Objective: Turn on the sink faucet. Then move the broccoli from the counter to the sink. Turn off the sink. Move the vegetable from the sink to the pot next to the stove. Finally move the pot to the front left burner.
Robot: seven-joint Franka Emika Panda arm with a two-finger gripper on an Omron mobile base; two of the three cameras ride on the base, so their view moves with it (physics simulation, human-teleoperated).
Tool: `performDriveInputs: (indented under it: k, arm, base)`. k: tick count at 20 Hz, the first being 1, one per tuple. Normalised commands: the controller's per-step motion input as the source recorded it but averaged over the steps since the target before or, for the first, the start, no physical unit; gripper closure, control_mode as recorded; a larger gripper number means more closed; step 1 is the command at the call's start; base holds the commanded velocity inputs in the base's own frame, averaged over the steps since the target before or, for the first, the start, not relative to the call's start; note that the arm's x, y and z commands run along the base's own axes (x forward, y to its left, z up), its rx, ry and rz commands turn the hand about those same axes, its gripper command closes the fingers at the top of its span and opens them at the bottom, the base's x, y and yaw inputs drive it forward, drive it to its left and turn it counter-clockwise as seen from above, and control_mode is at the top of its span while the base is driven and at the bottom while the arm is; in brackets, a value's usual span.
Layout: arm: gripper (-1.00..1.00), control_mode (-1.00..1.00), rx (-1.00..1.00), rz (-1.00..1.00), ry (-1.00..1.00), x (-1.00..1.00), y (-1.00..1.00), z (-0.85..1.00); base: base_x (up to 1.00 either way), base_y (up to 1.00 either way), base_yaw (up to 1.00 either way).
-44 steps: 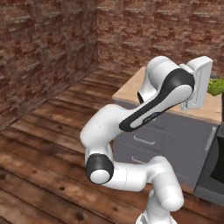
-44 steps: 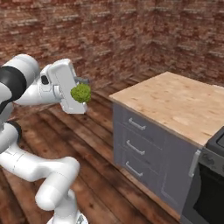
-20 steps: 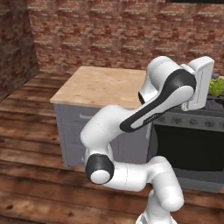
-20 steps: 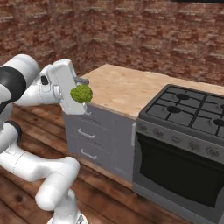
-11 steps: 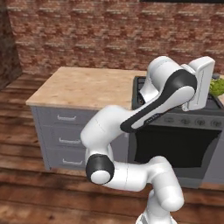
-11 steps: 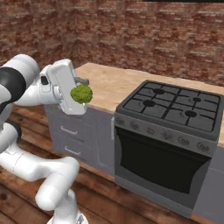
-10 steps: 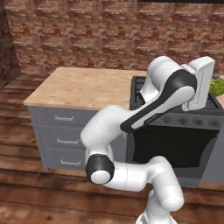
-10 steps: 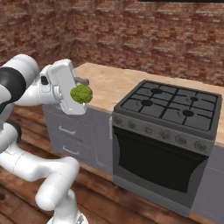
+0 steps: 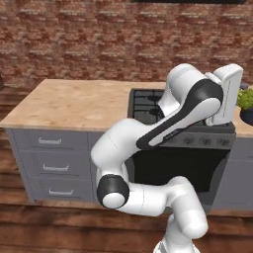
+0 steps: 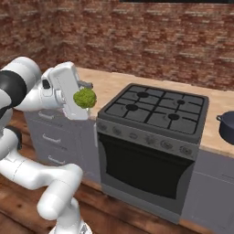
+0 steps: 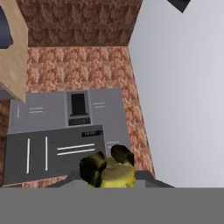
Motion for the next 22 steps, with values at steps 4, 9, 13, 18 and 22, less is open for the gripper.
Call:
performDriveInputs:
  k: [4, 9, 13, 18, 22]
  arm:
    - [1.0, 1.0, 0.0, 0.0, 0.0, 0.0, 0.0, 0.0]
    - [1.0, 1.0, 0.0, 0.0, 0.0, 0.0, 0.0, 0.0]
    - [1.0, 1.0, 0.0, 0.0, 0.0, 0.0, 0.0, 0.0]
    - [1.0, 1.0, 0.0, 0.0, 0.0, 0.0, 0.0, 0.0]
    - [1.0, 1.0, 0.0, 0.0, 0.0, 0.0, 0.0, 0.0]
  base:
    - [0.39, -0.52, -0.15]
    - [0.41, -0.48, -0.13]
    - [0.41, -0.38, -0.12]
    - [0.53, -0.22, -0.09]
    - [0.61, -0.14, -0.07]
